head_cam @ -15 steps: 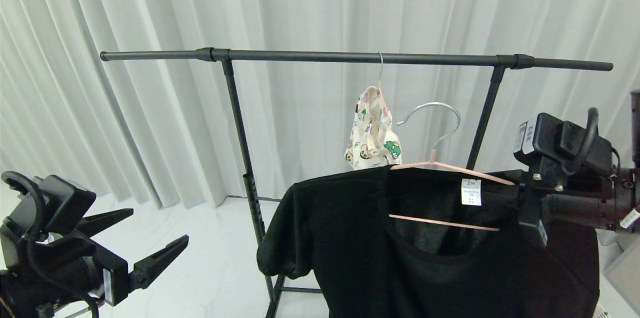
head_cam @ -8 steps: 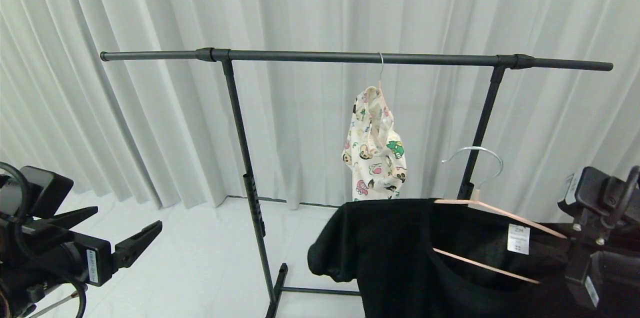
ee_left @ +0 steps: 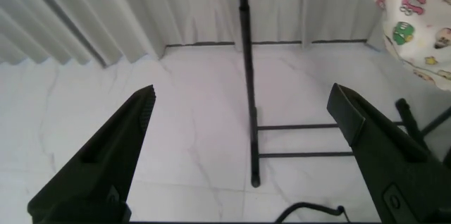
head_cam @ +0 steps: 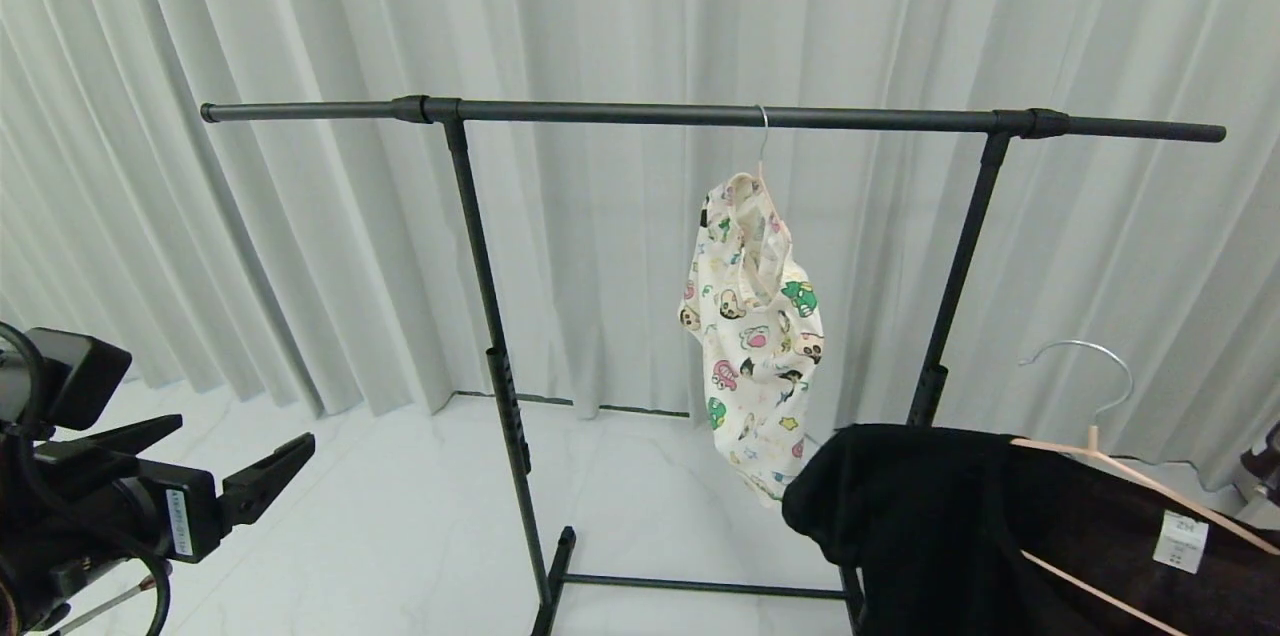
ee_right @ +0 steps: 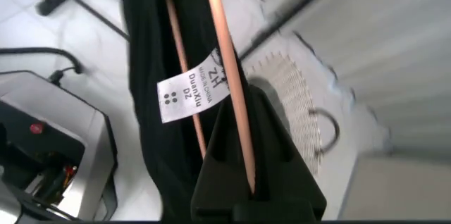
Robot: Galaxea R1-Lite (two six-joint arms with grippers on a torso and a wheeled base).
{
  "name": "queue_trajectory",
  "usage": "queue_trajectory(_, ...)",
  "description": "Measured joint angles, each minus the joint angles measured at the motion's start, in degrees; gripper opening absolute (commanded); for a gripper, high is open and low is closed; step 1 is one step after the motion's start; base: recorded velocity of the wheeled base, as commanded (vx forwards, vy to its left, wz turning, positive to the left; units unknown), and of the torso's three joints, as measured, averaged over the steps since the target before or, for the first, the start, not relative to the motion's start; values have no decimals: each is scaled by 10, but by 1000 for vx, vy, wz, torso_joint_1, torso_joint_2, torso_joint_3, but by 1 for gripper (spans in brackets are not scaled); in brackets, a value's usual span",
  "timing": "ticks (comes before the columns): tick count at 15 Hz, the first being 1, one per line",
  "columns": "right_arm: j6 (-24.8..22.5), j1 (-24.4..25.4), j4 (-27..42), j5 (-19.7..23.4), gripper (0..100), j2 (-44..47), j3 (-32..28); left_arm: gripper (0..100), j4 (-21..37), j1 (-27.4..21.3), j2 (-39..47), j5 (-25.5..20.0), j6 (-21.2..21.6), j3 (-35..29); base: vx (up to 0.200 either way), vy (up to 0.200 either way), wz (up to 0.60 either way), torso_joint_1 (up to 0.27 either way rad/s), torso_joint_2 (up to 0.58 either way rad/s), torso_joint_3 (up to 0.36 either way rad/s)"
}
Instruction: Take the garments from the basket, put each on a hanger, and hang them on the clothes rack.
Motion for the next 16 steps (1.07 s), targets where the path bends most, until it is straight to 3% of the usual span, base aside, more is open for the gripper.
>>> queue_trajectory(4, 26, -65, 24, -15, 0, -30, -4, 100, 0, 0, 4, 56, 3, -11, 0, 0, 0, 0, 0, 0)
queue_trajectory(8, 55, -82, 36, -24, 0, -45, -1, 100, 0, -1, 2, 112, 3, -15, 0, 0, 0, 0, 0, 0)
queue_trajectory(11, 79, -107, 36, -53, 0, -33, -1, 100, 0, -15, -5, 118, 2, -15, 0, 0, 0, 0, 0, 0)
queue_trajectory(14, 138, -117, -3, -57, 0, 1, -4, 100, 0, -51, -13, 140, 0, 0, 0, 0, 0, 0, 0, 0)
queue_trajectory(16, 153, -117, -18, -57, 0, 25, -4, 100, 0, -69, -17, 145, 0, 9, 0, 0, 0, 0, 0, 0)
